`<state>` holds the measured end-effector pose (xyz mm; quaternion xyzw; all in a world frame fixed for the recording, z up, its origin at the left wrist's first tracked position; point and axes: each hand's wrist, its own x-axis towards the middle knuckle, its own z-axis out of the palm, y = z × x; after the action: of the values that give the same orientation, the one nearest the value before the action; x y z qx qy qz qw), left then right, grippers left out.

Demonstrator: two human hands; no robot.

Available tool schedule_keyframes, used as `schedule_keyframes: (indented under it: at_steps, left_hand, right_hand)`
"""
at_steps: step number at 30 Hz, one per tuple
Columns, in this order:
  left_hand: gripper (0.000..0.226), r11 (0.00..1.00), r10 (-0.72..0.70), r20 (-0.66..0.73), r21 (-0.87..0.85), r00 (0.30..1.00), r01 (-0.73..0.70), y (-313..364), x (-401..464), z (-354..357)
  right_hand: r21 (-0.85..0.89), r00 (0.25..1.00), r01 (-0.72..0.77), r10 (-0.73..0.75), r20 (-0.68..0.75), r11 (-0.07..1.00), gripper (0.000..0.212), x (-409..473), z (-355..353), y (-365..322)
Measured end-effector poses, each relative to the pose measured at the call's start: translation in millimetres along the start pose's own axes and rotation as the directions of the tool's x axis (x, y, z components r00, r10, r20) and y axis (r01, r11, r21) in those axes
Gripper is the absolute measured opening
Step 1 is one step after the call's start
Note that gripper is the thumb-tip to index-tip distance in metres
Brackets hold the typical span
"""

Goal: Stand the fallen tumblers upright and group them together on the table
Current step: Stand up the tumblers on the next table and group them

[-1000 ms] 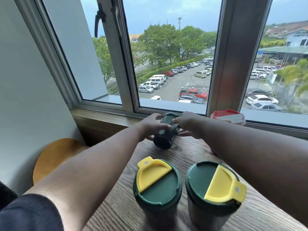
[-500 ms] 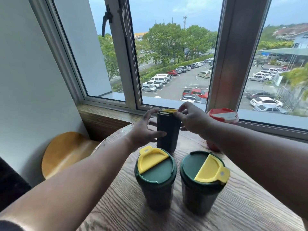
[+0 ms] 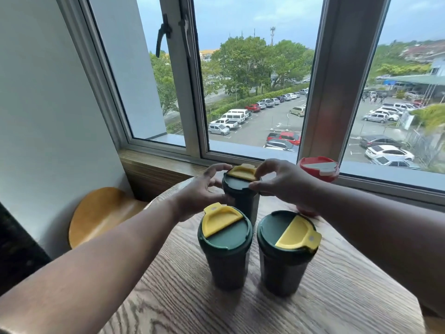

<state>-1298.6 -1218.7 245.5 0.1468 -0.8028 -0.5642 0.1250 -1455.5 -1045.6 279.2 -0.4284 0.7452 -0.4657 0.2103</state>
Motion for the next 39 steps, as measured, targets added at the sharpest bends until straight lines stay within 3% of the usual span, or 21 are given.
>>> schedule_keyframes:
  at_steps: [11,18,24,27,31,35,39]
  left_hand:
    - [0.071,0.994,-0.066,0.139,-0.08,0.988,0.078,4.8,-11.6,-9.9]
    - [0.071,0.991,-0.104,0.184,0.104,0.977,0.086,31.3,-6.6,-24.8]
    - [0.045,0.916,0.043,0.054,0.397,0.998,-0.061,80.1,17.3,-11.6]
    - [0.038,0.817,0.091,0.104,0.56,0.99,-0.134,106.9,38.4,17.5]
    - [0.05,0.679,0.077,0.202,0.707,0.976,-0.2,132.9,71.5,68.7]
    - [0.068,0.624,0.024,0.235,0.756,0.972,-0.198,140.9,100.7,108.3]
    - [0.077,0.615,0.005,0.252,0.762,0.968,-0.202,142.7,119.7,135.5]
  right_hand:
    - [-0.097,0.996,0.028,-0.019,0.09,0.995,0.032,-18.6,-1.3,-10.8]
    - [-0.064,0.992,0.031,-0.023,0.124,0.997,0.028,-24.4,-16.4,-14.4]
    - [-0.066,0.975,0.161,-0.169,-0.145,0.985,0.014,-37.8,-71.8,-11.2]
    - [-0.102,0.942,0.143,-0.167,-0.292,0.984,0.013,-42.2,-100.3,8.6]
    - [-0.089,0.896,0.04,-0.075,-0.438,0.995,0.026,-43.7,-119.4,46.6]
    - [0.155,0.942,-0.12,0.162,-0.293,0.981,0.049,-37.2,-124.0,78.2]
    - [0.223,0.964,-0.152,0.194,-0.181,0.963,0.062,-30.2,-120.8,94.3]
